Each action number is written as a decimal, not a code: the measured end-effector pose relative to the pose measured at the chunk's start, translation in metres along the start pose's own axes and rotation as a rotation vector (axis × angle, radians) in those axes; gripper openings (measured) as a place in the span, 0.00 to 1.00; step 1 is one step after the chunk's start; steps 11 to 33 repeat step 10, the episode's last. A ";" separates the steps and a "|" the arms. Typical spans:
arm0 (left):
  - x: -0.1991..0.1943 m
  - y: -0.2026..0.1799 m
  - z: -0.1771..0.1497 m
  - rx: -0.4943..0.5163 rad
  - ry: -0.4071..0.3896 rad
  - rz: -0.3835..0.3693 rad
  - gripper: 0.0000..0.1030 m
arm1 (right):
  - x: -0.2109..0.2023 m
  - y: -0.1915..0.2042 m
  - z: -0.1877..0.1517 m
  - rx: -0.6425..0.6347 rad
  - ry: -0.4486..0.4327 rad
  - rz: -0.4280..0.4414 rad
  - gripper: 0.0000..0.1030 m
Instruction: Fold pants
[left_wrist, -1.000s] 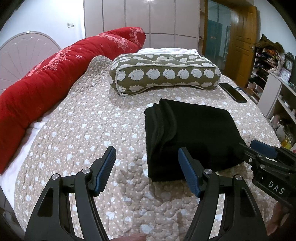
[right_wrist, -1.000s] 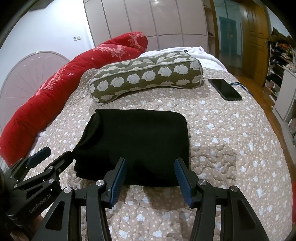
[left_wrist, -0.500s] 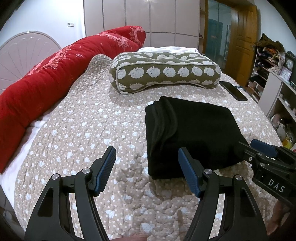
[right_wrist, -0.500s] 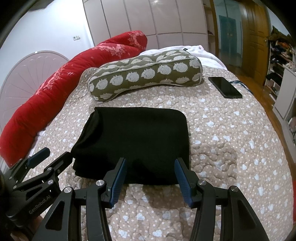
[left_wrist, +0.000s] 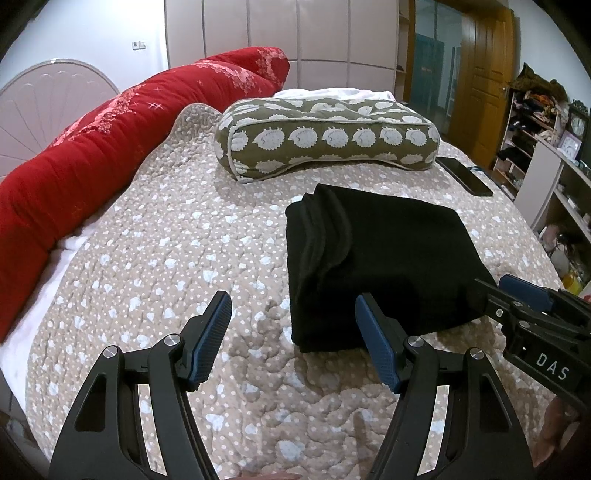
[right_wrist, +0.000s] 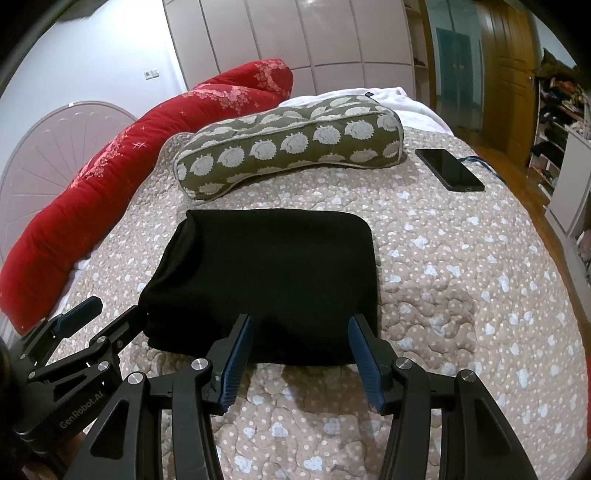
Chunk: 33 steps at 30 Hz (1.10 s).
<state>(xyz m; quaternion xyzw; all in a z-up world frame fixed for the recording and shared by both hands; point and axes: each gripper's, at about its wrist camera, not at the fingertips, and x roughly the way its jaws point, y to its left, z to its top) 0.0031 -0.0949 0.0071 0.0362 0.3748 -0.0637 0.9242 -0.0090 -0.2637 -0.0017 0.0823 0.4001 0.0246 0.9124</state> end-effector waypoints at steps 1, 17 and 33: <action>0.000 0.000 0.000 0.000 0.000 0.000 0.68 | 0.000 0.000 0.000 0.001 0.000 0.000 0.50; -0.016 0.003 -0.006 0.020 -0.084 -0.017 0.68 | -0.001 0.000 -0.001 0.000 0.001 0.000 0.50; -0.016 0.003 -0.006 0.020 -0.084 -0.017 0.68 | -0.001 0.000 -0.001 0.000 0.001 0.000 0.50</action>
